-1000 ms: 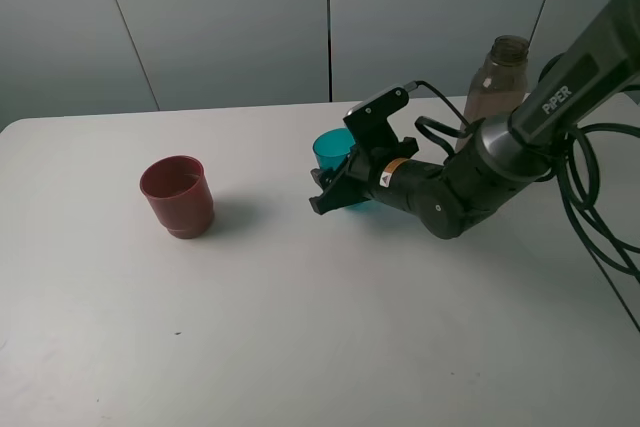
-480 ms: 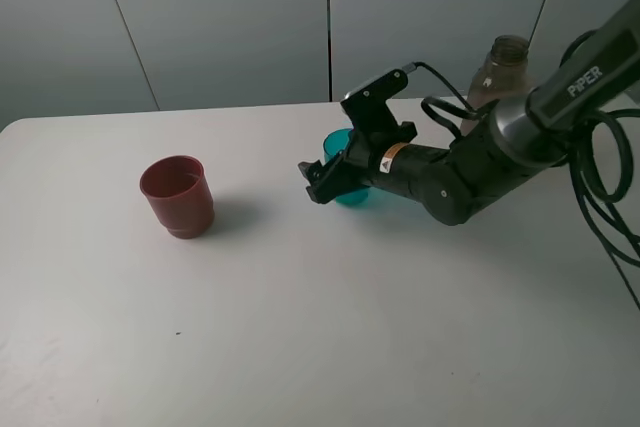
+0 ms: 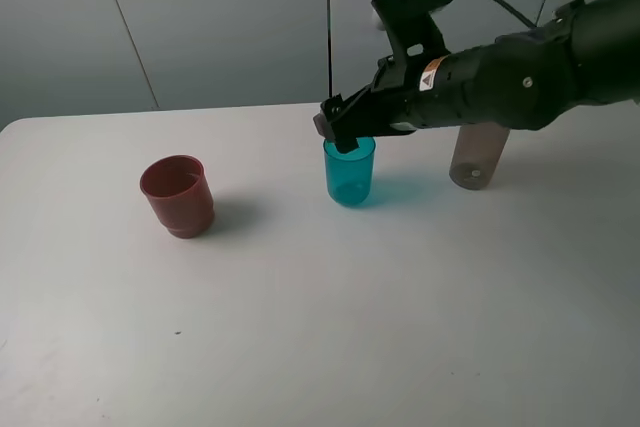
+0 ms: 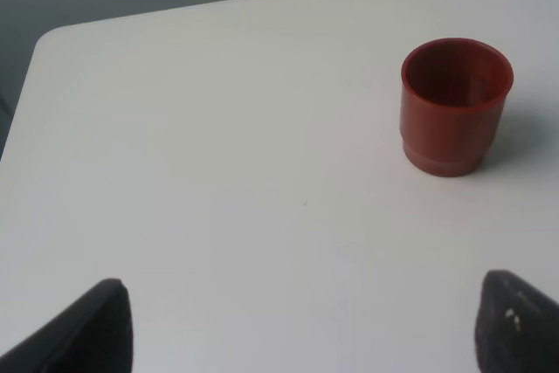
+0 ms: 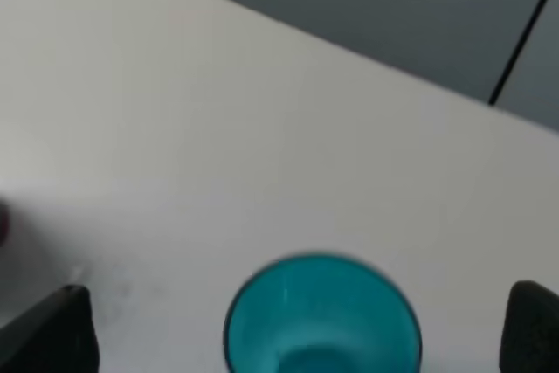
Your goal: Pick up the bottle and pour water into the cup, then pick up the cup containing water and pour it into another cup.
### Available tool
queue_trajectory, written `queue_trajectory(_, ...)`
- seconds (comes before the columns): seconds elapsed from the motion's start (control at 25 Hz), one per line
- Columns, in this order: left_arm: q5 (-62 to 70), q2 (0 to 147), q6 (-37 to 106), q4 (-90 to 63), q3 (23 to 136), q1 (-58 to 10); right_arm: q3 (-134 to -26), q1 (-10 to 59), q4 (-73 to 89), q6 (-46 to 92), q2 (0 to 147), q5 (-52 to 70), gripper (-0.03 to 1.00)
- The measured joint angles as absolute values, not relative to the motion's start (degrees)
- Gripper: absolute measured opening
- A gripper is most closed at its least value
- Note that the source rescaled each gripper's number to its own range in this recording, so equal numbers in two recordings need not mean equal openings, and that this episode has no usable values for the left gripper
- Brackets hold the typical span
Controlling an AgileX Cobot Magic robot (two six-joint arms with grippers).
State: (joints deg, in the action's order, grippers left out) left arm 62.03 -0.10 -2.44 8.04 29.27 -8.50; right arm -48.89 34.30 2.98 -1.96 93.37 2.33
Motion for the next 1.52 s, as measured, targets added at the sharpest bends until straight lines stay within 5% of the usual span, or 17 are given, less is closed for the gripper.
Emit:
queue_trajectory(0.2,62.03,-0.1,-2.44,8.04,29.27,-8.5,-48.79,31.08,9.06,-3.47,81.76,31.06,1.0)
queue_trajectory(0.52,62.03,-0.1,-2.44,8.04,29.27,-8.5,-48.67,11.57,11.29,-3.38,64.13,55.88,1.0)
queue_trajectory(0.68,62.03,-0.1,-2.44,8.04,29.27,-8.5,-48.67,6.62,7.58,-3.38,52.48,60.98,1.0)
queue_trajectory(1.2,62.03,-0.1,-2.64,8.04,29.27,-8.5,-37.65,6.27,1.08,1.13,9.94,64.15,1.0)
queue_trajectory(1.52,62.03,-0.1,-2.64,8.04,29.27,-8.5,-29.31,6.27,0.62,0.6,0.25,62.83,1.0)
